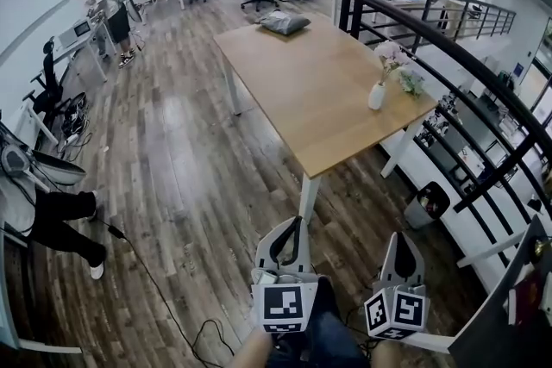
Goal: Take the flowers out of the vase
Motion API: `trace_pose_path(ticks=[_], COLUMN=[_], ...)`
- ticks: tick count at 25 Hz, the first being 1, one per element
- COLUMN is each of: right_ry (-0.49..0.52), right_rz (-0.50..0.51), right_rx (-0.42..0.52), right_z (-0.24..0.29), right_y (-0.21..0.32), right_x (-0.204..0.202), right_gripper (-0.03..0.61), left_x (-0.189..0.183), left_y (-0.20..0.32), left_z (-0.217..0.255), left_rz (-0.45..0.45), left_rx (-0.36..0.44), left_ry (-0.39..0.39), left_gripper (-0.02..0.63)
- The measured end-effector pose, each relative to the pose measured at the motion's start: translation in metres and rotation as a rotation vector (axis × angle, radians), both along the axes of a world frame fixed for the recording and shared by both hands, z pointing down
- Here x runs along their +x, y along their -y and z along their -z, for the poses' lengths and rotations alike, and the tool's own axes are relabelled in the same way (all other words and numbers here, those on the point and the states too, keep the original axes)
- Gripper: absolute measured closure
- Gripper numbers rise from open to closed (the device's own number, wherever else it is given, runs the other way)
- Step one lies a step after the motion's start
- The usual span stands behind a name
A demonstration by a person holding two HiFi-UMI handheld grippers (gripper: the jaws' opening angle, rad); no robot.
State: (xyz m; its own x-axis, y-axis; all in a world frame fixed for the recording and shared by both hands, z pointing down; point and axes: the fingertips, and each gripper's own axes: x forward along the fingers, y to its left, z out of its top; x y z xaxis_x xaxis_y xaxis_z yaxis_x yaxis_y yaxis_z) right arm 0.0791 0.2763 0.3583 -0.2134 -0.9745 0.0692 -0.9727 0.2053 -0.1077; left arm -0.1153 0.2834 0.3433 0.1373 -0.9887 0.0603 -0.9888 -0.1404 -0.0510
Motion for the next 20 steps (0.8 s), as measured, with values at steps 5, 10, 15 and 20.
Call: trace_pose_path(ticks=[5,10,15,20], right_ry=[-0.001,0.001,0.001,0.006], right_rz=[0.01,0.017,0.03,0.056], right_rx=[-0.008,-0.01,-0.009,-0.001], right_z=[-0.006,-0.007,-0.002,0.002], right_y=[0.048,0.102,0.166,0.231], right_x=[0.0,0.007,0.011,0.014], right_gripper=[0.586,0.586,0.586,0.586], left_x=[0.0,0.008,0.011,0.015], left_y=[0.045,0.095,0.152,0.213], left_z=[-0.004,-0.007,-0.005,0.0], left_rz=[0.008,0.014,0.032,0.054], left_rx=[-0.009,-0.013,-0.028,-0.011], left_ry=[0.002,0.0,-0.005,0.006], left_gripper=[0.571,0.571,0.571,0.571])
